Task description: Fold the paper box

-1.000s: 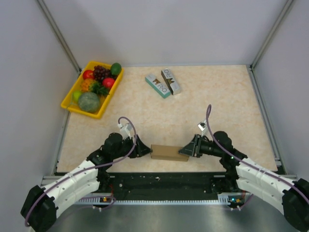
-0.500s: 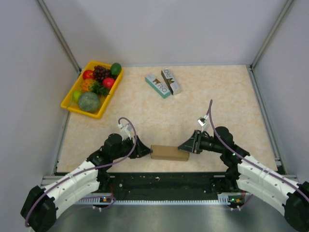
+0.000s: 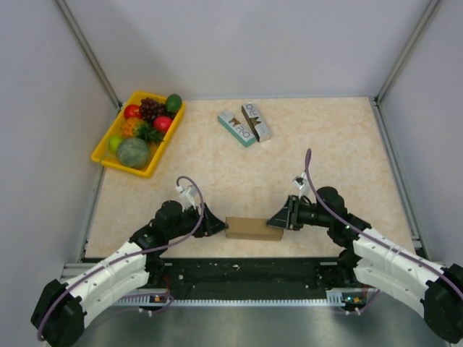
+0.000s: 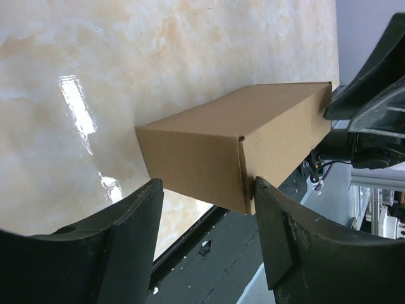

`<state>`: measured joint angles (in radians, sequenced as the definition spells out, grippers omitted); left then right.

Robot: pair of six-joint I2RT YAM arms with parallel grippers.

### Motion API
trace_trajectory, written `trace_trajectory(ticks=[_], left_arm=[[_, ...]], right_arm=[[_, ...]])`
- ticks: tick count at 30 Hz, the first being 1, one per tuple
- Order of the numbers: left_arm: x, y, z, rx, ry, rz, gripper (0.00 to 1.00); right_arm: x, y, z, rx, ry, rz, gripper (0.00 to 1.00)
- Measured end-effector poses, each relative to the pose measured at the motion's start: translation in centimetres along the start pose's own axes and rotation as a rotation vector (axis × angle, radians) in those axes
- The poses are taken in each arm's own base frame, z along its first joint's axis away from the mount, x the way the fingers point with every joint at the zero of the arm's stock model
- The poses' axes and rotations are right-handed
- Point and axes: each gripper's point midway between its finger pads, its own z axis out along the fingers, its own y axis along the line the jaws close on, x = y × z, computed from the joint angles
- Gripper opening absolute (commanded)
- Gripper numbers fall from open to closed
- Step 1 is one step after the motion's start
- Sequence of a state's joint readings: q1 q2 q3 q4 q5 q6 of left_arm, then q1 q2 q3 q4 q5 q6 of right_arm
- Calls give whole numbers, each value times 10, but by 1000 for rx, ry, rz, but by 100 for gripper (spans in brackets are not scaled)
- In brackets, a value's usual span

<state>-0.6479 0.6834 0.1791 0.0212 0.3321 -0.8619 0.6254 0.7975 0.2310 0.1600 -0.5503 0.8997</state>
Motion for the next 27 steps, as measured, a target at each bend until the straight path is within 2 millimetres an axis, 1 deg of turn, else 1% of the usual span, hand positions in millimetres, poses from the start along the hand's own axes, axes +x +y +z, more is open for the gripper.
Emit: trace_trajectory(ticks=[3, 6, 7, 9, 10, 11, 12, 13, 16, 19, 21, 22, 23, 25, 27], left_arm=[[0, 0, -1, 2, -1, 3, 66], [2, 0, -3, 1, 5, 5, 69], [2, 0, -4, -2, 7, 10, 70], [2, -1, -6, -12, 16, 19, 74], [1, -3, -8, -18, 20, 27, 75], [-1, -4, -9, -21, 21, 36, 80], [-3, -8, -12, -24, 22, 45, 98], [-7, -12, -14, -24, 20, 57, 98], [-22, -30, -21, -35, 24, 87, 98], [-41, -53, -28, -49, 24, 119, 98], [-52, -64, -33, -52, 6, 145, 98], [-56, -66, -35, -52, -2, 154, 98], [-58, -68, -37, -54, -9, 165, 98], [-60, -65, -37, -72, -11, 177, 97], [-57, -59, -33, -96, 13, 180, 96]], right_arm=[[-12, 12, -3, 41, 21, -54, 35], [-31, 33, -7, 57, 30, -130, 43], [-36, 39, -9, 63, 29, -151, 52], [-42, 46, -13, 77, 25, -178, 63], [-44, 47, -16, 94, 21, -186, 70], [-45, 47, -19, 112, 21, -190, 73], [-44, 45, -23, 134, 21, -186, 75], [-44, 44, -25, 152, 22, -183, 80], [-40, 33, -33, 240, 38, -139, 84], [-37, 17, -39, 332, 52, -79, 86], [-36, 5, -44, 393, 49, -42, 86], [-37, 1, -47, 416, 44, -27, 89], [-37, -3, -49, 432, 38, -20, 89], [-39, -5, -53, 450, 25, -15, 87], [-40, -7, -54, 453, 19, -13, 84]])
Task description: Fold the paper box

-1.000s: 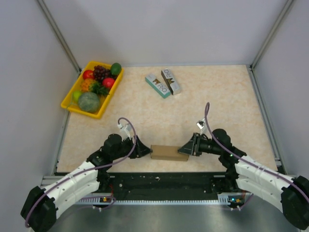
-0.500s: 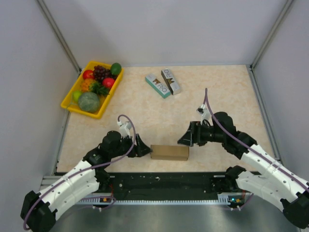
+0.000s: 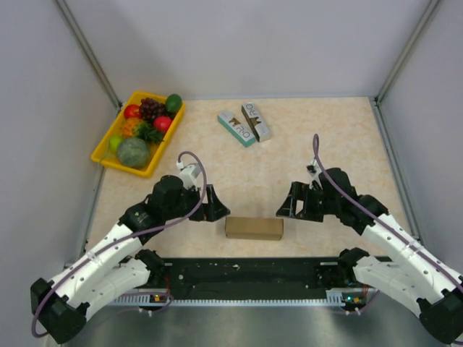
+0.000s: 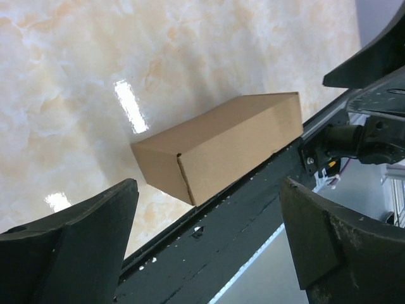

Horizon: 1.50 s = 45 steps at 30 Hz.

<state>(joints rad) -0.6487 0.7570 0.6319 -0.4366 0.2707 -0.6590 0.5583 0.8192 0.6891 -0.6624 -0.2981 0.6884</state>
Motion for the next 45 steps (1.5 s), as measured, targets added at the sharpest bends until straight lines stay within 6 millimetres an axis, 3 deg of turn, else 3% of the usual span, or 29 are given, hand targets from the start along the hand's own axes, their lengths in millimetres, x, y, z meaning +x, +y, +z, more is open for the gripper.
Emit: trace_trajectory(ticks=[7, 13, 21, 26, 31, 38, 41, 45], left_arm=[[24, 22, 32, -70, 160, -30, 84], [31, 15, 46, 1, 215, -18, 84], [45, 15, 55, 71, 254, -11, 64], [43, 22, 58, 54, 246, -11, 56], [37, 24, 62, 34, 231, 0, 53], [-7, 19, 80, -11, 146, 46, 52], [-44, 6, 91, -3, 69, 81, 52], [-102, -29, 104, 75, -51, 145, 52]], right_arm=[[20, -13, 20, -38, 57, -11, 74], [43, -21, 37, -112, 101, -18, 64], [36, -9, 45, -198, 71, -52, 45], [37, -11, 50, -186, 76, -53, 41], [29, -11, 51, -160, 52, -71, 40], [-2, -13, 55, -65, -7, -139, 38], [-14, -15, 55, -21, -26, -175, 37], [-29, -22, 56, 50, -54, -234, 37]])
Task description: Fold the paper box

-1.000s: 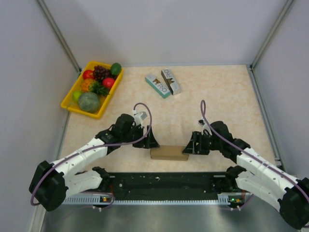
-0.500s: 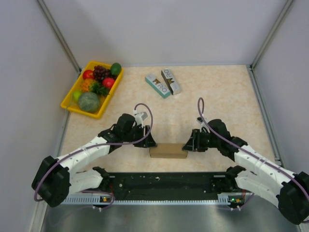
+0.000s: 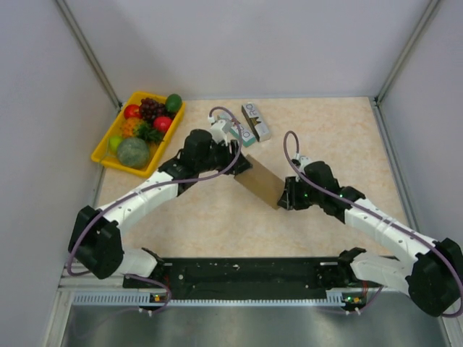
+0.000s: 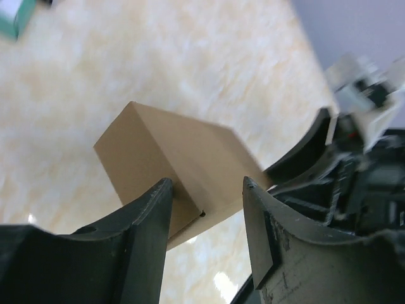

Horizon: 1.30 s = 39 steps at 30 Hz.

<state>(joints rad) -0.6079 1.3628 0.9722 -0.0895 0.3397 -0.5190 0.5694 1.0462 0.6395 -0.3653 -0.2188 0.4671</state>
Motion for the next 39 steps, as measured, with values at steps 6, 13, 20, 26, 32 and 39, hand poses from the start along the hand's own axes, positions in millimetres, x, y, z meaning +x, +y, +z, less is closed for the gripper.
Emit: trace_trajectory(ticks=[6, 13, 20, 26, 32, 39], left_arm=[[-46, -32, 14, 125, -115, 65, 49], [11, 9, 17, 43, -51, 44, 66], [100, 56, -26, -135, 108, -5, 91], [85, 47, -65, -152, 14, 7, 98], [85, 62, -62, -186, 31, -51, 89], [120, 89, -31, -218, 203, -182, 79]], right_arm=[[-12, -9, 16, 52, -35, -94, 35], [36, -13, 39, 64, 40, -180, 41], [27, 3, 37, 14, -35, -132, 57], [15, 17, 7, -22, -91, -85, 66], [8, 29, -20, -47, -118, -10, 70], [11, 5, -14, 19, -35, 123, 70]])
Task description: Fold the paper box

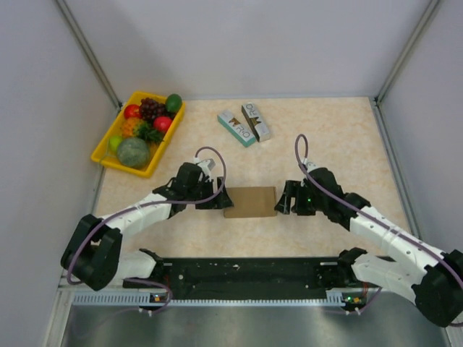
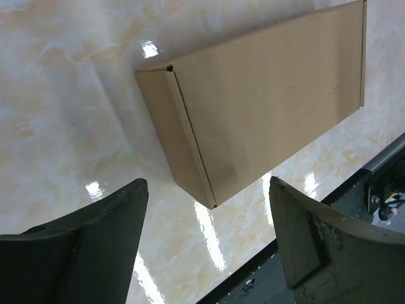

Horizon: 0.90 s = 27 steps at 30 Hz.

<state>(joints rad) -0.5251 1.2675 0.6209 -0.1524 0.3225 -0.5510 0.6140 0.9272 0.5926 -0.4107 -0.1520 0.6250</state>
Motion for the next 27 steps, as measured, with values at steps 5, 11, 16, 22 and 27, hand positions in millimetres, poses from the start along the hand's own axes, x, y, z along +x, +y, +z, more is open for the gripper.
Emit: trace_trajectory(ticks=[5, 11, 16, 22, 27], left_arm=[[-1, -6, 13, 47, 24, -22, 75], [-7, -17, 18, 112, 3, -31, 69], [10, -16, 19, 156, 16, -65, 66], [40, -18, 7, 194, 36, -106, 67], [59, -35, -7, 247, 41, -103, 68]], right_arm=[[1, -5, 8, 25, 68, -23, 72], [-3, -15, 37, 78, 153, -84, 72], [6, -24, 64, 90, 224, -107, 67], [-5, -6, 80, -8, 201, -123, 67], [-33, 11, 111, -50, 178, -131, 67]])
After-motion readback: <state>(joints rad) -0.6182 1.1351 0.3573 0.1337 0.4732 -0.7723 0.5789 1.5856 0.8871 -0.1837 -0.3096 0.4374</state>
